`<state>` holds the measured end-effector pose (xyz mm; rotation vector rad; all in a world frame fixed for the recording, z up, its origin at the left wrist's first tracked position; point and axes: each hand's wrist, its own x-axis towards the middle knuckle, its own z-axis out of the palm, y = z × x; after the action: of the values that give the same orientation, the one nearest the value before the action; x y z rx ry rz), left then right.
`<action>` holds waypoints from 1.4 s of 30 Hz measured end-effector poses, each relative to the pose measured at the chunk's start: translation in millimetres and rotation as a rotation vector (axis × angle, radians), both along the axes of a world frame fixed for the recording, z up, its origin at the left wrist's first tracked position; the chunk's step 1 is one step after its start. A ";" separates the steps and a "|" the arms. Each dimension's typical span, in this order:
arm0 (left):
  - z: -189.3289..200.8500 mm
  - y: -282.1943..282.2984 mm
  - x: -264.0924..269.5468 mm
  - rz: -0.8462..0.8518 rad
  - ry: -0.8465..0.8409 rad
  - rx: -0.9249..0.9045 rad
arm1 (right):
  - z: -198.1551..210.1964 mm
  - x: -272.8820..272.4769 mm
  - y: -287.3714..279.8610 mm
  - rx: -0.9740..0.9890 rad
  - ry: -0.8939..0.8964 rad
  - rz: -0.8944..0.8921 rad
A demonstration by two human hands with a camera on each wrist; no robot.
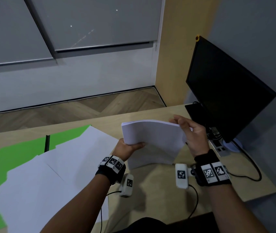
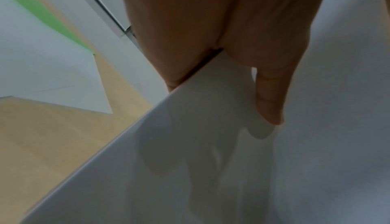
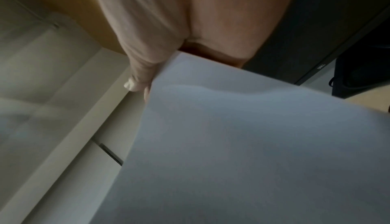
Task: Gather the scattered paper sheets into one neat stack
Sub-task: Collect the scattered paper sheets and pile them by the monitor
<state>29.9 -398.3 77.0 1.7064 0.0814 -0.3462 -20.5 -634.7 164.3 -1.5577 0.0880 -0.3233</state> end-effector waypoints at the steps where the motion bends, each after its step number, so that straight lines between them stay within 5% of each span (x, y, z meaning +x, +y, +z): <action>1: 0.6 0.8 0.4 -0.012 0.000 0.003 | 0.3 1.3 -0.4 -0.014 -0.011 -0.011; 13: -0.8 0.5 -2.4 -0.035 0.006 -0.040 | -2.5 15.7 3.7 0.127 -0.070 -0.193; 21: 42.7 -10.4 -23.0 0.192 -0.261 -0.298 | -17.7 11.7 4.9 0.038 0.048 -0.318; 24: 59.3 -27.8 -30.4 0.362 -0.390 -0.264 | -15.9 10.6 15.9 0.065 0.110 -0.398; 28: 66.5 -44.2 -22.4 0.561 -0.334 -0.205 | -19.0 14.0 25.8 0.052 0.076 -0.459; 42: 69.9 -42.3 -13.3 0.564 -0.345 -0.144 | -14.7 22.0 31.0 -0.022 0.053 -0.572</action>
<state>16.6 -440.6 146.9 1.5034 0.2690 0.3531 1.5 -603.7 149.6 -1.5413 0.5788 -0.7315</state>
